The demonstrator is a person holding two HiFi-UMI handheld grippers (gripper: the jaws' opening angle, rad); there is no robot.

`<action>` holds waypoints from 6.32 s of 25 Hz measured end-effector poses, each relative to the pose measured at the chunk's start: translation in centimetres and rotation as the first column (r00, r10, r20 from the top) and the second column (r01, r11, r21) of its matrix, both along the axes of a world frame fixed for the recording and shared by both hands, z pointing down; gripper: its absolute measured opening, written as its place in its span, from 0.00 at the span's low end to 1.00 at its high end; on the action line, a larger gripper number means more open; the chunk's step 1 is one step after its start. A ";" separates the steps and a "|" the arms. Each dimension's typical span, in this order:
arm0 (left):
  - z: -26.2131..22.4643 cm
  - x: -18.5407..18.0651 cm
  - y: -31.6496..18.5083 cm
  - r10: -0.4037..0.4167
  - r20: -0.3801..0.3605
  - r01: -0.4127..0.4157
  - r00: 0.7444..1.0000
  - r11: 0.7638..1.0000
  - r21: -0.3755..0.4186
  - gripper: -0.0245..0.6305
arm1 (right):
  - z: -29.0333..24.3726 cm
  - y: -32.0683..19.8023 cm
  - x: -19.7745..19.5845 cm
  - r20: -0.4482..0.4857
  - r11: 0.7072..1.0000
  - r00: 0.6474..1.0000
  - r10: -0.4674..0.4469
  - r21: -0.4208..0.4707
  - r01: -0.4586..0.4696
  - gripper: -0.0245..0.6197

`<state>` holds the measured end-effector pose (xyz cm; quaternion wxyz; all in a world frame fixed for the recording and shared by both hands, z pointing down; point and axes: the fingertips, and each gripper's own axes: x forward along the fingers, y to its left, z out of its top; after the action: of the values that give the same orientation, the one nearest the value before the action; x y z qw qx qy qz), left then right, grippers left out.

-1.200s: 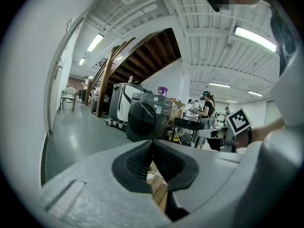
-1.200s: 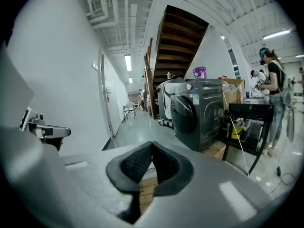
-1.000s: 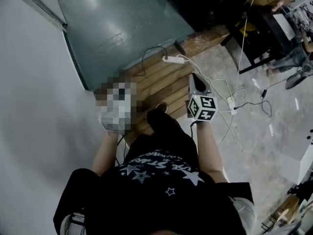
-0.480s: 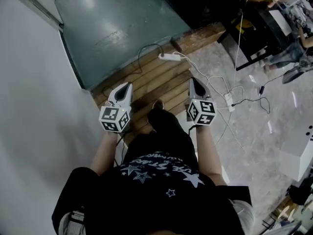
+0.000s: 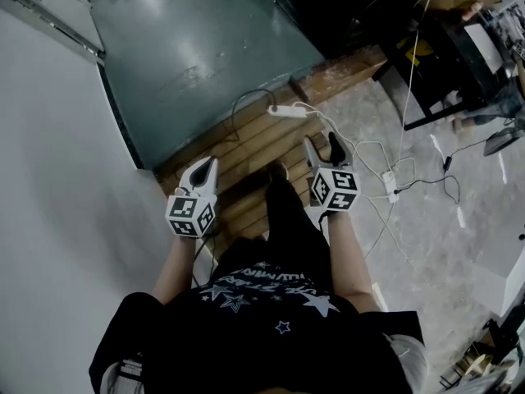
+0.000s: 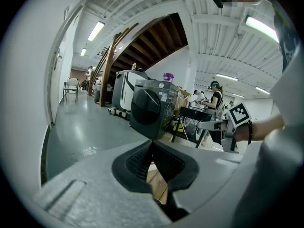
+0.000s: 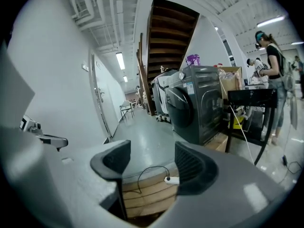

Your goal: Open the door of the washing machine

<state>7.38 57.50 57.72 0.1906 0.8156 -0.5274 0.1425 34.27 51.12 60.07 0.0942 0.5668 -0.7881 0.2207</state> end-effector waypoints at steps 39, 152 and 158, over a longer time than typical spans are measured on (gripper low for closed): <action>-6.7 3.0 -43.1 0.032 0.048 -0.033 0.998 0.999 0.025 0.05 | -1.6 -43.2 4.1 -0.061 0.998 0.998 0.017 -0.066 -0.021 0.50; -10.1 -39.2 -61.4 -0.150 0.100 0.159 0.984 0.982 -0.099 0.05 | -0.7 -64.1 -35.7 -0.175 0.883 0.960 0.219 -0.382 -0.271 0.23; -10.9 -45.0 -63.4 -0.116 0.098 0.129 0.988 0.982 -0.139 0.05 | -0.8 -66.6 -39.3 -0.200 0.822 0.924 0.324 -0.424 -0.380 0.22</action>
<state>-37.58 -5.91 46.84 0.2339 0.7584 -0.5730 0.2046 -5.07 -15.53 59.29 0.2287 0.6768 -0.5886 0.3784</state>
